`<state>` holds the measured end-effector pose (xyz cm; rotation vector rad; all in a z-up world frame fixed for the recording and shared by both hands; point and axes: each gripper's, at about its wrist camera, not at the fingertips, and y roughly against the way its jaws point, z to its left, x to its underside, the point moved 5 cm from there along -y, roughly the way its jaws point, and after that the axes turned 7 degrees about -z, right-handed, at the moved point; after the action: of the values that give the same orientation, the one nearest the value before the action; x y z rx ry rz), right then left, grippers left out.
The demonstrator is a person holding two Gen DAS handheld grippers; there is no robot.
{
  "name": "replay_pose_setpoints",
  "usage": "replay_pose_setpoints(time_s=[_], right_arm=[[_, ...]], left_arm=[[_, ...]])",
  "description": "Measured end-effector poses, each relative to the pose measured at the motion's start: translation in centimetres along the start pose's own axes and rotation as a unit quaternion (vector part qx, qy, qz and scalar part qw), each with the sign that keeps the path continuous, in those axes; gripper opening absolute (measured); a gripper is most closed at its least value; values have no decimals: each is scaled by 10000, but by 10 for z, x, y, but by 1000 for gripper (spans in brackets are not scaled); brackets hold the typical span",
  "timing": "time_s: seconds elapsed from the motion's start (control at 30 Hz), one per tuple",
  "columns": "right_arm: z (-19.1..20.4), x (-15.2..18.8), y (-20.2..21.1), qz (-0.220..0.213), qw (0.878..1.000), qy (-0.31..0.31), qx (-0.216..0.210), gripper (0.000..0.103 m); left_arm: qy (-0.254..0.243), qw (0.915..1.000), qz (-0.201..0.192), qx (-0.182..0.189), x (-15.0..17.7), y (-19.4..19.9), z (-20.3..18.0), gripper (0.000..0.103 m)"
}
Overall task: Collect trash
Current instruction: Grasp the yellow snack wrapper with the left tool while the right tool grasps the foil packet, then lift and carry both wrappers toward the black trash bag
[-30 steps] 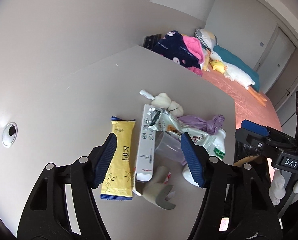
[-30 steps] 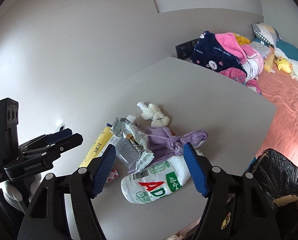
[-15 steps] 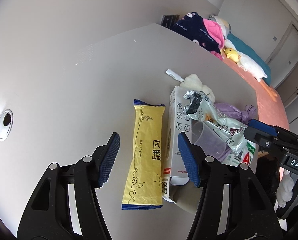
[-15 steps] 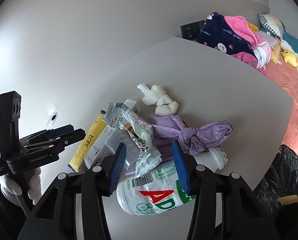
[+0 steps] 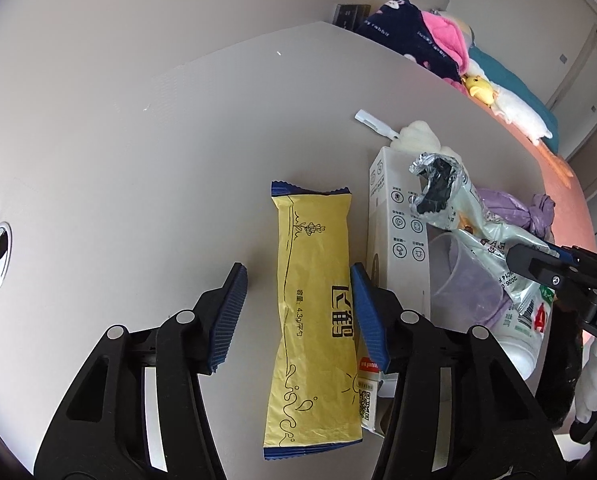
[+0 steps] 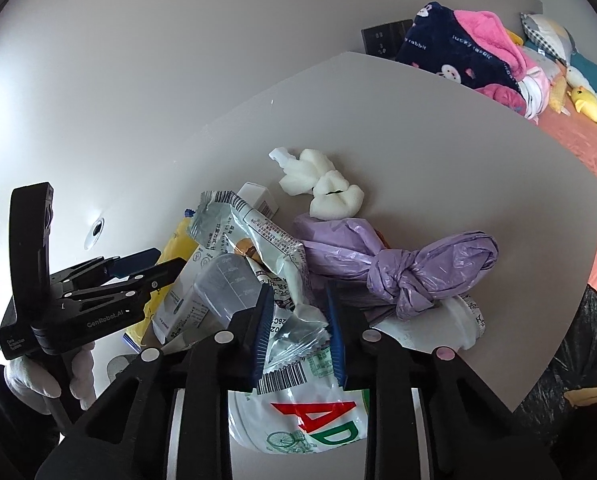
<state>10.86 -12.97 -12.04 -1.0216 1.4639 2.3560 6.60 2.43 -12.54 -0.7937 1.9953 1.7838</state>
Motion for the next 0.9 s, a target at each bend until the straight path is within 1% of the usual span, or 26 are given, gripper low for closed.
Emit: replay_pose_setpoints(time_s=[0.03, 0.1, 0.17, 0.23, 0.27, 0.3, 0.37, 0.47, 0.57, 0.77, 0.9], right_arm=[[0, 0, 0, -11, 10000, -1, -3, 22], [1, 1, 1, -26, 10000, 8, -27, 21], [2, 0, 4, -65, 9999, -29, -94, 19], [3, -1, 8, -113, 9998, -65, -156, 19], [3, -2, 10, -134, 9997, -81, -180, 19], [4, -3, 13, -156, 9996, -112, -223, 19], [4, -6, 18, -226, 9991, -174, -314, 19], [6, -10, 28, -359, 9985, -189, -371, 19], [6, -15, 38, -504, 9978, -204, -389, 19], [1, -24, 63, -805, 9959, -225, -357, 19], [-5, -26, 78, -963, 9945, -269, -298, 19]], left_arm=[[-33, 10000, -11, -34, -1, -1, -1, 49], [-66, 9998, -56, -155, -2, -2, 0, 38], [-45, 9995, -68, -297, -4, -2, 4, 32], [137, 9995, -57, -263, -5, -1, 8, 29], [280, 9994, -51, -217, -5, 0, 12, 25], [406, 9991, -41, -138, -5, 1, 15, 21], [632, 9980, -36, 38, -5, 5, 20, 18], [869, 9955, -139, 361, -8, 17, 24, 18], [975, 9930, -362, 557, -16, 36, 24, 18], [883, 9900, -729, 821, -34, 73, 9, 18], [806, 9882, -882, 963, -41, 88, -6, 18]])
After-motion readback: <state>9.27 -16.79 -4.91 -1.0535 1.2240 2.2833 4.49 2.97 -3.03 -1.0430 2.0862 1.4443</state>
